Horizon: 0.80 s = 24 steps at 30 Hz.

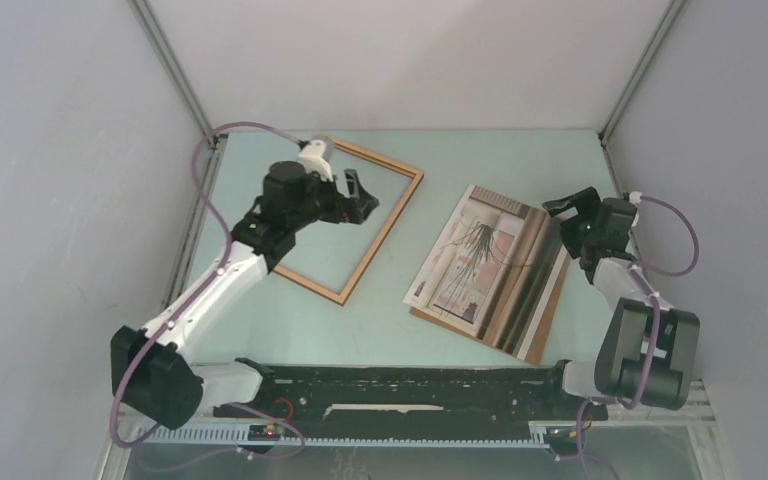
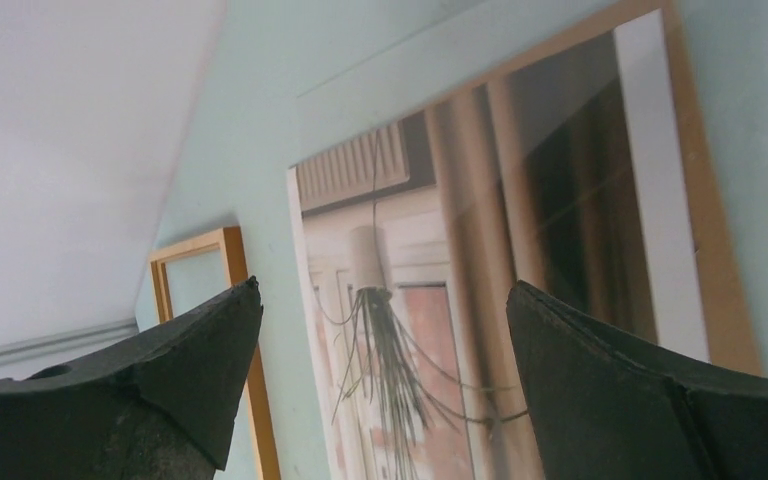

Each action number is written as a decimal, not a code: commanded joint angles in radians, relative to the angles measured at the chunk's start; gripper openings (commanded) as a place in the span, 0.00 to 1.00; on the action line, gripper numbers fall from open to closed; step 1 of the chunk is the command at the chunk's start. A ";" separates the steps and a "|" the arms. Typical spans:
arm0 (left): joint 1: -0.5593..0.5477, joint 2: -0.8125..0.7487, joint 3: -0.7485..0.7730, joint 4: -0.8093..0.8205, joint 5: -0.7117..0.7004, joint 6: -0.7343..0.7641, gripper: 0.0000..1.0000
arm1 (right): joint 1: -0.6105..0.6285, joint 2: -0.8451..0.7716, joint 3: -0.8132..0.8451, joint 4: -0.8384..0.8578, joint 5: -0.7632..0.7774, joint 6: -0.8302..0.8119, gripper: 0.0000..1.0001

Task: Put the photo into the frame
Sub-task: Pick up the photo frame item at the center of the board.

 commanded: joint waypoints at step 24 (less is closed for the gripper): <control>-0.382 1.025 0.601 0.329 -0.046 -0.361 0.98 | -0.368 0.107 0.052 -0.110 -0.275 -0.259 0.96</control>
